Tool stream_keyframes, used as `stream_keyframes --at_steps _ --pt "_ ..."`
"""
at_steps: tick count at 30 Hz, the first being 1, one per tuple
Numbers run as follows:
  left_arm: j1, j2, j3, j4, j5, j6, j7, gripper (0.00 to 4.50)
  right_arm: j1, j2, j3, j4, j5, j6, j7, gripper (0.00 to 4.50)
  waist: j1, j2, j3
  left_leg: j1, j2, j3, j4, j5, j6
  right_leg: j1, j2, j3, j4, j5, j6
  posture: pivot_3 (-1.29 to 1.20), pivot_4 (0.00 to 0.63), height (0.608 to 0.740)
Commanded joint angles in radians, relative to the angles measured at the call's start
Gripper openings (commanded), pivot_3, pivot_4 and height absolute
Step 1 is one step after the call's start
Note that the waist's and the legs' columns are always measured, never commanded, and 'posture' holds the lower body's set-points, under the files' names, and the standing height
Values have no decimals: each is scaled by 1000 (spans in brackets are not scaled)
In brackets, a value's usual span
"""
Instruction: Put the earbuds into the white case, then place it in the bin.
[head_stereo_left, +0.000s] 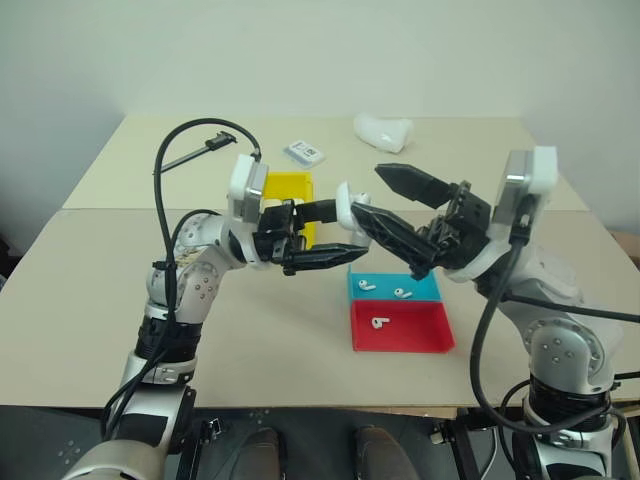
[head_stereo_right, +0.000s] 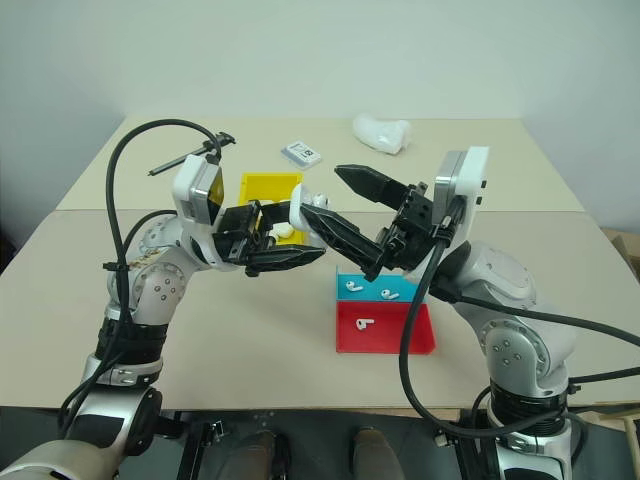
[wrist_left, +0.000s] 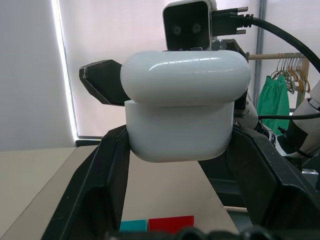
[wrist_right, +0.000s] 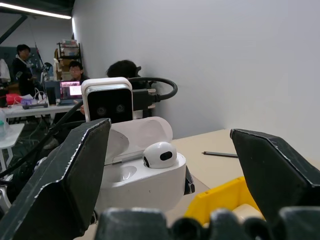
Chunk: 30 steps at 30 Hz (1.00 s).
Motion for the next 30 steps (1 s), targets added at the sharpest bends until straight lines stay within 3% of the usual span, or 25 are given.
stream_keyframes --at_steps 1,4,8,11,13,15,18,21,25,30 --pt "-6 5 36 -25 -16 -33 1 2733 -27 -52 -67 25 38 6 1 4478 1 0 0 0 0 0 0 0 0 0 0 0 0 0 0 0 150 740" --pt "5 16 45 -28 -15 -35 3 2733 -47 -111 -103 73 67 17 26 4478 0 0 0 0 0 0 0 0 0 0 0 0 0 0 0 0 150 740" --pt "32 25 62 -45 -11 -49 17 2733 -153 -279 -61 212 6 74 145 4478 -3 1 1 1 0 1 -1 0 0 0 0 1 0 0 0 0 150 740" --pt "57 34 71 -72 -17 -55 29 2733 -263 -440 215 354 -313 -34 339 4478 -3 1 1 1 0 1 -1 0 0 0 0 1 -1 0 0 0 150 740" --pt "73 39 76 -90 -19 -58 37 2733 -340 -482 411 475 -545 -161 448 4478 -6 1 1 1 0 1 -1 0 0 0 0 1 -1 0 0 0 150 740" --pt "86 45 81 -108 -18 -59 48 2733 -423 -458 537 608 -677 -257 546 4478 -11 1 1 1 0 2 -1 0 0 0 0 1 -1 0 0 0 150 740" --pt "99 57 95 -130 -18 -59 62 2733 -520 -378 630 757 -758 -312 664 3959 -13 1 1 0 0 3 -1 0 0 -2 0 1 -1 0 0 0 150 740" --pt "109 71 109 -150 -23 -56 76 2733 -594 -305 728 872 -863 -327 759 3002 -18 1 1 -2 1 2 0 0 0 -4 0 2 -1 0 0 0 150 740" --pt "124 89 121 -176 -25 -54 96 2733 -660 -209 814 1000 -990 -319 796 3002 -17 1 1 -3 1 2 0 0 0 -3 0 1 -1 0 0 0 150 740" --pt "141 97 127 -198 -28 -52 119 2733 -690 -122 827 1102 -1070 -316 808 3002 -6 1 1 -2 1 4 0 0 0 -3 -1 -1 0 0 0 0 150 740"
